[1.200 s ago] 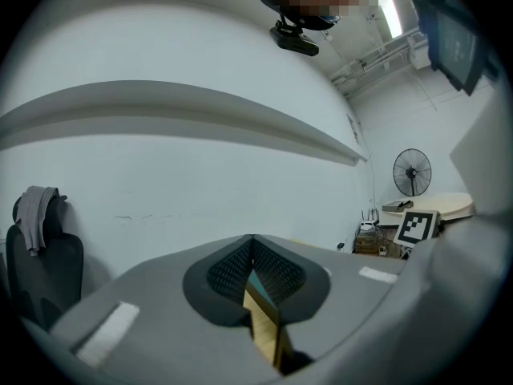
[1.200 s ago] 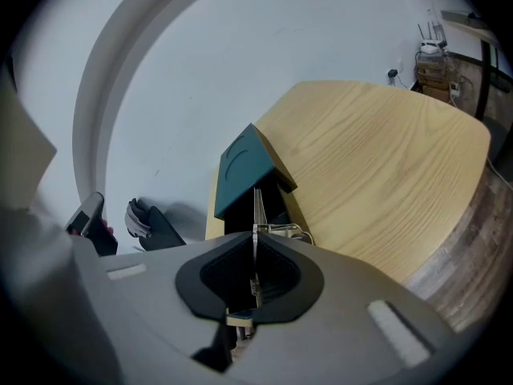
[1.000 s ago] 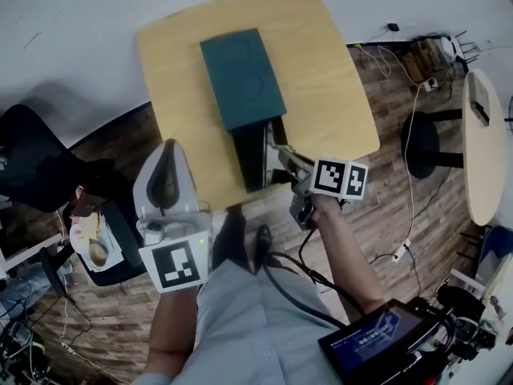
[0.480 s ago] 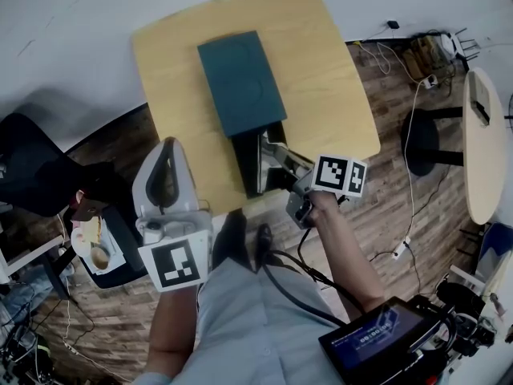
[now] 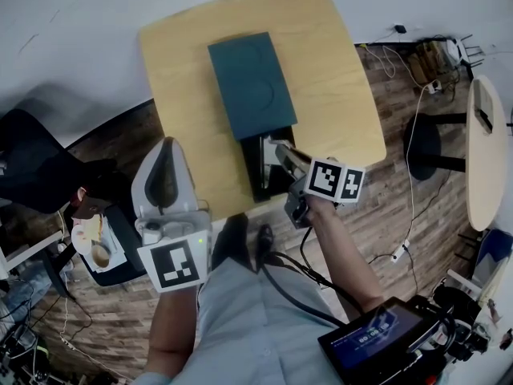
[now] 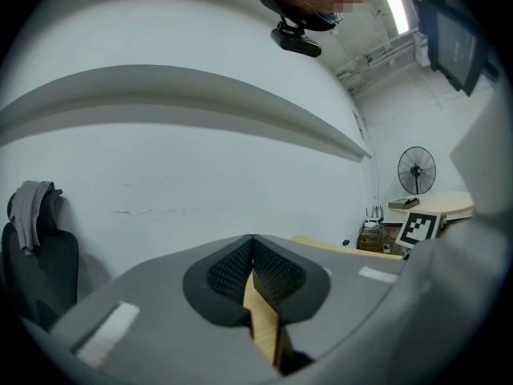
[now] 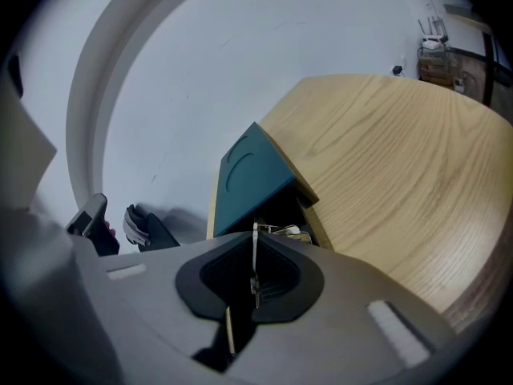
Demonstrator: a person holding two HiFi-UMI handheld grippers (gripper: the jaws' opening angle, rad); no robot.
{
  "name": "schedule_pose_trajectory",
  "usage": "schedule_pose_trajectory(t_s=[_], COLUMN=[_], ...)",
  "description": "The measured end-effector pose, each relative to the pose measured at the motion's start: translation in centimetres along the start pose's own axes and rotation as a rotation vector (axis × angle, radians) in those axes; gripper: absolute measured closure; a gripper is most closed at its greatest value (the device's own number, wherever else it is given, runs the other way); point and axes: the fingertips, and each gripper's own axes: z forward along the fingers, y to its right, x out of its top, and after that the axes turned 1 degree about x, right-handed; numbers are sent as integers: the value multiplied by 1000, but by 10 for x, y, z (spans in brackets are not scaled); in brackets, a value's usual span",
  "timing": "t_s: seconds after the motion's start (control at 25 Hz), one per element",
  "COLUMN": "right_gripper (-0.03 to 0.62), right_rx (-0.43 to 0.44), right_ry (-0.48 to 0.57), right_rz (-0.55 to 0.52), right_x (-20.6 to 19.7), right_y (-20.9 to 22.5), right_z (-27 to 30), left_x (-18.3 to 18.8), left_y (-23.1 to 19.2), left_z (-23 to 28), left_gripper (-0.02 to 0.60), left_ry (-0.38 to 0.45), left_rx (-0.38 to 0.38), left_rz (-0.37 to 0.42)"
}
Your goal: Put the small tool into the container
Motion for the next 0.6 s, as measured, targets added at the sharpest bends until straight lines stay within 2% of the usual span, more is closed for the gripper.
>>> schedule_pose_trajectory(t_s=[0.28, 0.6], right_gripper=[589, 565], right_rx=[-84, -100], right_ry=[-30, -78], right_rz=[-143, -204], right_x=[-10, -17], right_y=[7, 12], right_z=[10, 18], left_x=[-2, -4], left_y=[-9, -7], left_z=[1, 1], left_gripper=[569, 570], left_ry=[-9, -11], left_rx=[11, 8], left_rz=[2, 0])
